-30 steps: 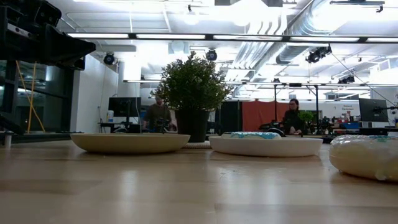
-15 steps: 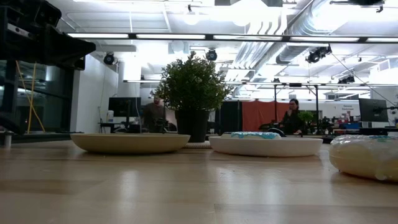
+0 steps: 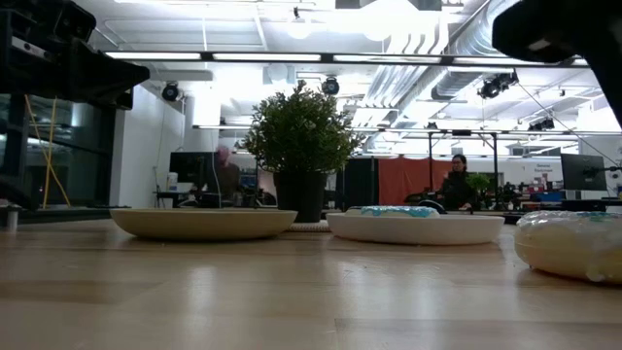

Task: Pick & Place donuts
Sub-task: Put the large white donut on the white plate

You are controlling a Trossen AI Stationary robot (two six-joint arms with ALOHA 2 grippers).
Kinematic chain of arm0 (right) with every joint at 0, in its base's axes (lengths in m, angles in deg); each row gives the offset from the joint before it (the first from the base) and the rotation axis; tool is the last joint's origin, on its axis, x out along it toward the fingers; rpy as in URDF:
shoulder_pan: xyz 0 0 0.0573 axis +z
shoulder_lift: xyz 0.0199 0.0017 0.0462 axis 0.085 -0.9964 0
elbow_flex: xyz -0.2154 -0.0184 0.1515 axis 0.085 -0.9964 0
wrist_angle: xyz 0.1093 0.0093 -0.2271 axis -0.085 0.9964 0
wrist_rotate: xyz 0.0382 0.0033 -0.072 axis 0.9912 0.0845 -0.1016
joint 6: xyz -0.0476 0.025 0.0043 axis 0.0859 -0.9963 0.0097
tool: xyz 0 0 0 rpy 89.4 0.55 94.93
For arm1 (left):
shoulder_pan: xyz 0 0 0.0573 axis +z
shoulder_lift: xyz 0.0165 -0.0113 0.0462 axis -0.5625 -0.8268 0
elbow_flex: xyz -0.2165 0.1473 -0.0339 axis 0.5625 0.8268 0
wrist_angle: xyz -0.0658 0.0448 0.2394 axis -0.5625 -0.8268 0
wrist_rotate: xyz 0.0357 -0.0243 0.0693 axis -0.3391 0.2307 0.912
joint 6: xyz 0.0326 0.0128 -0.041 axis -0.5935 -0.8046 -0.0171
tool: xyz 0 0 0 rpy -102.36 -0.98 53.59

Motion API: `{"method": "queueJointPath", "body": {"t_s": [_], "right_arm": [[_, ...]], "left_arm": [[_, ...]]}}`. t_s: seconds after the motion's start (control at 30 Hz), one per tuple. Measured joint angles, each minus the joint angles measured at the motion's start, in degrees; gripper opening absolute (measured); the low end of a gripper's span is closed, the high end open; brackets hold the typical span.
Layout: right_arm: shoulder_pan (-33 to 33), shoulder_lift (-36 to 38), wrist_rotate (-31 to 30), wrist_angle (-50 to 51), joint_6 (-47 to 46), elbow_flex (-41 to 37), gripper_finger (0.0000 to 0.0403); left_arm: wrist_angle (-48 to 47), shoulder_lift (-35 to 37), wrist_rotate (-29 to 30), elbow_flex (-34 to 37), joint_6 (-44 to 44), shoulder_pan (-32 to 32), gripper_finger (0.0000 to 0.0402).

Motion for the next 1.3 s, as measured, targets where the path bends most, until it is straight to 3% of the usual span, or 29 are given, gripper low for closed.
{"method": "queueJointPath", "body": {"t_s": [0.47,1.3], "right_arm": [[-2.33,-2.11,0.01,2.13,-0.13,-1.38,0.0244],[-2.26,-1.4,-0.57,-5.99,0.51,-5.2,0.0244]], "left_arm": [[-0.01,0.0,-0.01,-0.01,0.0,0.01,0.0001],[-0.02,-0.02,-0.02,-0.02,0.02,0.0,0.0001]]}}
